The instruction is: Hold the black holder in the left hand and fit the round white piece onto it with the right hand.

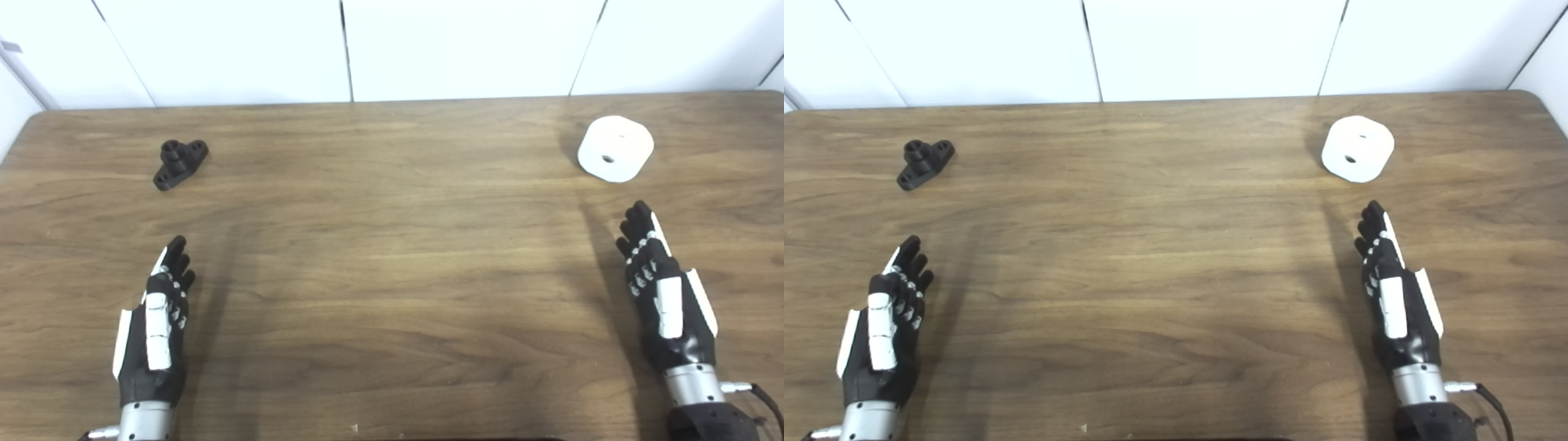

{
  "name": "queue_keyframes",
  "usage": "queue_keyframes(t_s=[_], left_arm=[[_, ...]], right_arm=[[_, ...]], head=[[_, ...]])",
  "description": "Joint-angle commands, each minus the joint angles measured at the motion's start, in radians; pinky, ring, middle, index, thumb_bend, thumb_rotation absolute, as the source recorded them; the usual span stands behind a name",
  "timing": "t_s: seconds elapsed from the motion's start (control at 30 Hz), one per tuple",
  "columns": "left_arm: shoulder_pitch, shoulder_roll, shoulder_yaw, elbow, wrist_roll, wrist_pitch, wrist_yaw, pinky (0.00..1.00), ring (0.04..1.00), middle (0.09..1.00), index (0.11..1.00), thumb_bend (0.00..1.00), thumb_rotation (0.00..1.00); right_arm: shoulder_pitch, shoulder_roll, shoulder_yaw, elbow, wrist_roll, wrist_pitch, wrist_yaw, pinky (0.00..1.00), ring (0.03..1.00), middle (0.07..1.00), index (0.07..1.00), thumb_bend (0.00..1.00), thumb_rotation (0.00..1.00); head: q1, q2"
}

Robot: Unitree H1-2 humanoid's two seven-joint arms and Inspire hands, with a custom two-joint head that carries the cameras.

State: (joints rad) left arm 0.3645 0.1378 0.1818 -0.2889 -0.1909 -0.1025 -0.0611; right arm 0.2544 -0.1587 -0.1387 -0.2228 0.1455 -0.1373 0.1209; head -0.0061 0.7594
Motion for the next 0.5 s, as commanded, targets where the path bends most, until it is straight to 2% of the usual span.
queue_keyframes(t_s=[0.0,0.47], left_arm=[[-0.01,0.014,0.01,-0.012,-0.001,-0.036,-0.006,1.0,1.0,1.0,0.939,0.59,1.0],[-0.005,0.004,0.006,-0.01,0.018,-0.065,-0.014,1.0,1.0,1.0,0.946,0.56,1.0]], right_arm=[[-0.008,0.006,-0.006,0.016,0.016,-0.051,-0.003,1.0,1.0,1.0,1.0,0.67,1.0],[-0.004,0.009,-0.018,0.036,0.02,-0.087,-0.016,1.0,1.0,0.999,1.0,0.66,1.0]], head=[[-0.001,0.001],[0.018,-0.017]])
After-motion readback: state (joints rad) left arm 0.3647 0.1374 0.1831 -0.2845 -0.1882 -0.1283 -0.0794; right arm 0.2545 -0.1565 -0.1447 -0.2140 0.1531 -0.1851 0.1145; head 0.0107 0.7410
